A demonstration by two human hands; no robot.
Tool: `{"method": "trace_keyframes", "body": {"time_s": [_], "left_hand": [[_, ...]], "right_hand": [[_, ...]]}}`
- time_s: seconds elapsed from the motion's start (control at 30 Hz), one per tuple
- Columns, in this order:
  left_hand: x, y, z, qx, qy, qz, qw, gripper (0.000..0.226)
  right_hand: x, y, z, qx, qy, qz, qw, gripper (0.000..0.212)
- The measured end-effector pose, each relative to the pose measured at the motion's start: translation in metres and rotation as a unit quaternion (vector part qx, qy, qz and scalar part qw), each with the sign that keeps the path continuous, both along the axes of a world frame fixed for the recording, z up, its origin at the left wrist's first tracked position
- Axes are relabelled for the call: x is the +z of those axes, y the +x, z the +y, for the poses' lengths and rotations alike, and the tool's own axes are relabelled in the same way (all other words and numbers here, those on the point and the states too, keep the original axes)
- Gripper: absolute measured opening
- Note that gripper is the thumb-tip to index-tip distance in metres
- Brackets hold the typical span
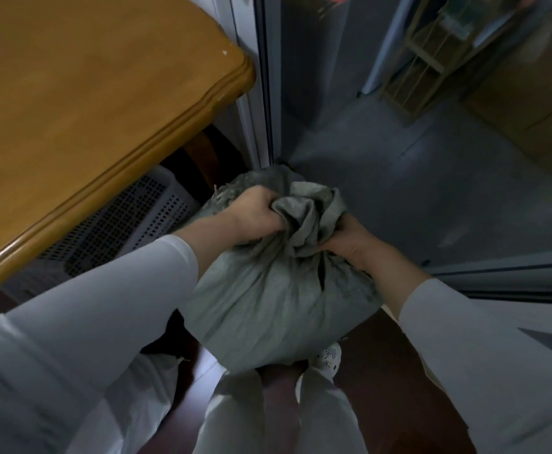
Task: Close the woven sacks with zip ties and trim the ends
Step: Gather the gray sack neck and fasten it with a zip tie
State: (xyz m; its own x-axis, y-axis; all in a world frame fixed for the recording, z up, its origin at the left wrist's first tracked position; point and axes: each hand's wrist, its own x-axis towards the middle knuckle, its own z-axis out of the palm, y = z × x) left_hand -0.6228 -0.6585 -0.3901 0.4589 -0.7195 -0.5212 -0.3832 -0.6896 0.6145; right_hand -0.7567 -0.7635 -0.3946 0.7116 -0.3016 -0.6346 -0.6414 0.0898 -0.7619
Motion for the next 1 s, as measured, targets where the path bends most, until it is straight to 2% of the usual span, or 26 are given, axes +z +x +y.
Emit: {"method": "trace_keyframes", "body": {"time_s": [0.07,0.13,0.2,0.3,0.37,0.4,0.43,0.5,0.57,0.6,0.63,0.7,0.77,0.8,0.87,1.0], "left_hand": [[0.006,-0.008,-0.004,-0.029,-0.011,0.002,1.000,0.013],[0.005,-0.010,-0.003,-0.017,-0.036,0.006,0.999,0.017],[0.008,-0.005,0.003,0.013,-0.043,0.050,0.998,0.023],[0.018,0.012,0.016,0.034,-0.079,0.199,0.976,0.051],[0.021,0.030,0.032,0.090,-0.124,0.213,0.965,0.069],[0.020,0.041,0.041,0.121,-0.125,0.185,0.967,0.078],[0.014,0.051,0.051,0.129,-0.093,0.133,0.978,0.088],[0.000,0.060,0.067,0.037,0.091,0.010,0.995,0.101],[-0.020,0.050,0.076,-0.084,0.251,-0.038,0.964,0.109],[-0.031,0.041,0.075,-0.103,0.269,-0.018,0.958,0.113],[-0.041,0.033,0.073,-0.093,0.252,0.020,0.963,0.115],[-0.057,0.021,0.068,-0.009,0.165,0.137,0.977,0.112],[-0.056,0.002,0.059,0.026,0.086,0.216,0.972,0.084],[-0.052,-0.008,0.055,0.036,0.061,0.219,0.973,0.068],[-0.049,-0.018,0.049,0.102,0.000,0.198,0.975,0.052],[-0.050,-0.015,0.057,0.267,-0.095,0.210,0.936,0.046]], "right_hand": [[0.002,0.010,0.006,0.098,-0.052,0.020,0.994,0.067],[0.001,0.018,0.014,0.110,-0.081,0.027,0.990,0.064],[-0.003,0.021,0.023,0.081,-0.097,0.027,0.992,0.062],[-0.010,0.018,0.030,-0.015,-0.060,0.016,0.998,0.058],[-0.015,0.011,0.031,-0.050,-0.049,0.019,0.997,0.062],[-0.015,0.007,0.031,-0.050,-0.049,0.025,0.997,0.064],[-0.016,0.004,0.032,-0.049,-0.048,0.030,0.997,0.065],[-0.019,0.000,0.031,-0.052,-0.036,0.038,0.997,0.063],[-0.020,0.000,0.032,-0.045,-0.034,0.048,0.997,0.060],[-0.020,-0.001,0.032,-0.037,-0.038,0.054,0.997,0.059],[-0.022,-0.002,0.032,-0.029,-0.041,0.059,0.997,0.057],[-0.023,-0.003,0.031,-0.009,-0.049,0.065,0.997,0.053],[-0.023,-0.003,0.030,-0.002,-0.054,0.065,0.996,0.050],[-0.022,-0.002,0.030,-0.001,-0.059,0.059,0.997,0.051],[-0.023,-0.001,0.030,-0.006,-0.071,0.044,0.996,0.051],[-0.024,0.006,0.031,-0.059,-0.067,0.030,0.996,0.051]]}}
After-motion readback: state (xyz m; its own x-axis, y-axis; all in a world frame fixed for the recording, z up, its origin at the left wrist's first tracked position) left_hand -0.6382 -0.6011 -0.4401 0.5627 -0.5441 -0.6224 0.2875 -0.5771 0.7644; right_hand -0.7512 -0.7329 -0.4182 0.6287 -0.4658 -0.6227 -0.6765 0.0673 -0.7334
